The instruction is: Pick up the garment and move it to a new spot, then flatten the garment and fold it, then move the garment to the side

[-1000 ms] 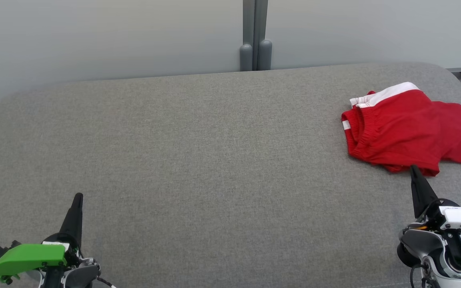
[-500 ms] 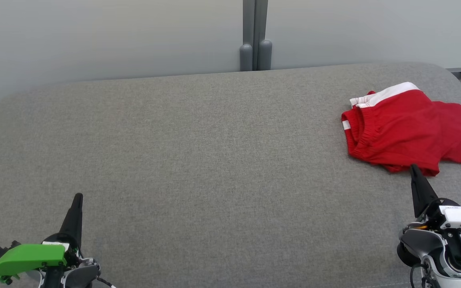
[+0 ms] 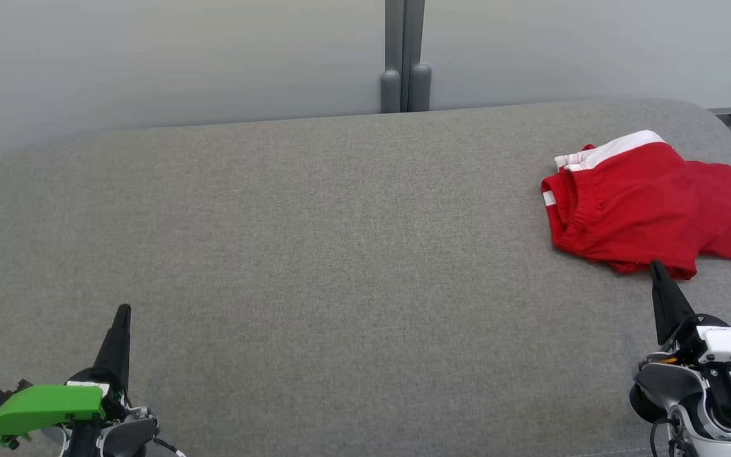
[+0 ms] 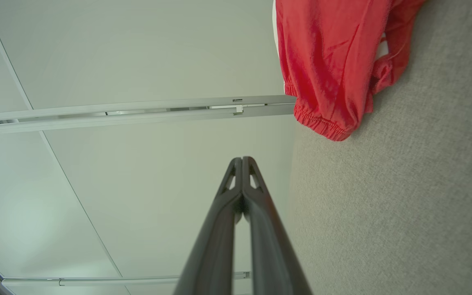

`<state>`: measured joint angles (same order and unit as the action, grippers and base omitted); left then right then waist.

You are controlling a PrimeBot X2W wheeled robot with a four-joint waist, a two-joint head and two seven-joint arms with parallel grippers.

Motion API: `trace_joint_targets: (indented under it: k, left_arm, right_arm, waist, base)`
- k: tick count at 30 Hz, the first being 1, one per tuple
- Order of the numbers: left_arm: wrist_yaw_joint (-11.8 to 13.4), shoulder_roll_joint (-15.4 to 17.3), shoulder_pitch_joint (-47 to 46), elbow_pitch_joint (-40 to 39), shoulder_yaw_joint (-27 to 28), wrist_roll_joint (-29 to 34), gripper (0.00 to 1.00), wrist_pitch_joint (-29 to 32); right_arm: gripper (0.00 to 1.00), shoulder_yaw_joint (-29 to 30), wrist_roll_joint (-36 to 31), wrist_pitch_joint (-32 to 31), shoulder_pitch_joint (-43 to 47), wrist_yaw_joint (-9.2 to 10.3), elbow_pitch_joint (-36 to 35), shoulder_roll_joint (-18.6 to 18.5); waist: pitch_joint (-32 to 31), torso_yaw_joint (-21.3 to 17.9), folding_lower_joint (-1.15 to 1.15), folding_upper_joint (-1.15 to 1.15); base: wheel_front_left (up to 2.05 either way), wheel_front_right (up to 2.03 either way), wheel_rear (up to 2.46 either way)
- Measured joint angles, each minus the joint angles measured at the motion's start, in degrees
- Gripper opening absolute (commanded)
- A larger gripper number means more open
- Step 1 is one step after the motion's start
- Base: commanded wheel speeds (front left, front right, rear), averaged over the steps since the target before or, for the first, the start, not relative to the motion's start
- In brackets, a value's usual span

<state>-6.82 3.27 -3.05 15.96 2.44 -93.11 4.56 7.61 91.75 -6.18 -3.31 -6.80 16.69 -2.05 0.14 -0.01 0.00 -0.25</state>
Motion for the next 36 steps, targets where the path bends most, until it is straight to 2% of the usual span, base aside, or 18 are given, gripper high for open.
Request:
trace_joint_targets:
  k: [36]
  left_arm:
    - [0.0, -0.1, -0.2, 0.1, 0.3, 0.0, 0.0, 0.0]
  right_arm:
    - [0.0, 0.0, 0.0, 0.0, 0.0, 0.0, -0.3, 0.0]
  waist:
    - [0.0, 0.0, 0.0, 0.0]
  base:
    - [0.0, 0.0, 0.0]
